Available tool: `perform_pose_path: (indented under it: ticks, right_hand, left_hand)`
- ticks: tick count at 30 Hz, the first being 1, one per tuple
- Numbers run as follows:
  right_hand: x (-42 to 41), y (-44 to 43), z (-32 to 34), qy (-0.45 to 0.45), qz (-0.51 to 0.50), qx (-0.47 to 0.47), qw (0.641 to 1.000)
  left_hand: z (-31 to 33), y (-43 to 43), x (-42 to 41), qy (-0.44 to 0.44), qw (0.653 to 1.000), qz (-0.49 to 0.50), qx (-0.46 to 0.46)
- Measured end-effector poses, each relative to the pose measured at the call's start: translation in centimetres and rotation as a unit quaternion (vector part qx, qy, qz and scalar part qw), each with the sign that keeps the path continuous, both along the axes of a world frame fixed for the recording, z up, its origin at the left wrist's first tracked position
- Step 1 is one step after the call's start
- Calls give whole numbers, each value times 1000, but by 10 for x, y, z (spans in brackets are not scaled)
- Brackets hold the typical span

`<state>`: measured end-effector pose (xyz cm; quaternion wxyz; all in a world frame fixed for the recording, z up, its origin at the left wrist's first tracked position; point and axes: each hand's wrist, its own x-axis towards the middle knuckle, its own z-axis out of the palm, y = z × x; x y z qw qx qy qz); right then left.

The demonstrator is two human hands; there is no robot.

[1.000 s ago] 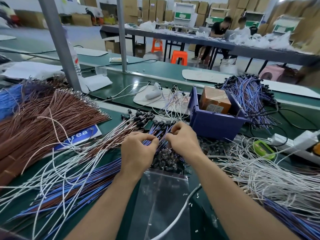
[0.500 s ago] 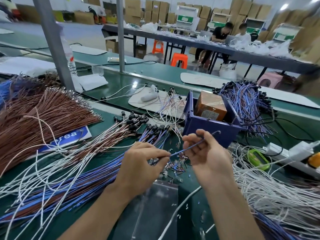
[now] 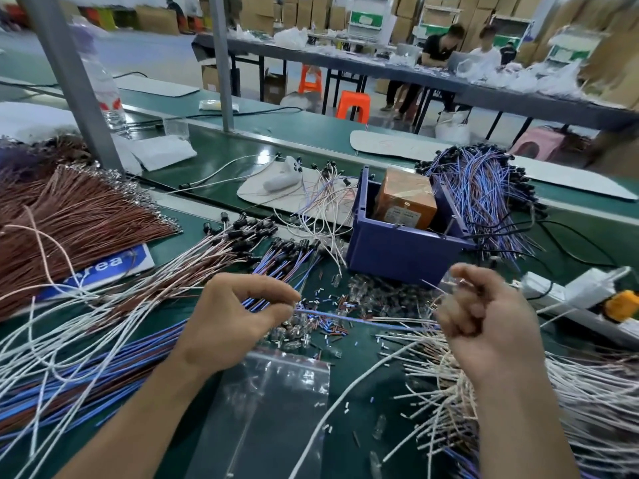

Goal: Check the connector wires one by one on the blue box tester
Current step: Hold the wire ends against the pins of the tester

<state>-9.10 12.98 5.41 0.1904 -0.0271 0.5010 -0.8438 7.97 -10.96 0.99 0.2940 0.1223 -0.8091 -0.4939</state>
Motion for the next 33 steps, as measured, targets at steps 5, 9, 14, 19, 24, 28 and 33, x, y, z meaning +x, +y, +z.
perform_pose_path:
  ticks: [5, 9, 14, 19, 24, 28, 33]
  right_hand:
    - [28, -22, 7, 139, 250, 290, 913]
    - [53, -52, -9, 213, 305, 338, 864]
    - [56, -65, -17, 169, 263, 299, 902]
    - [39, -59, -28, 134, 158, 308, 929]
    - [30, -49, -29, 74, 176, 230, 954]
    - [26, -45, -26, 48, 144, 192, 970]
    - [25, -43, -22, 33, 140, 150, 978]
  left_hand:
    - [3, 24, 4, -10, 995, -35, -94]
    - [3, 36, 0, 21, 990, -15, -136]
    - [3, 30, -2, 0, 992, 41, -122]
    - [3, 17, 0, -71, 986, 61, -136]
    - [0, 6, -1, -90, 986, 102, -99]
    - [-2, -2, 0, -89, 977, 174, -85]
    - [-1, -1, 3, -62, 970, 209, -104]
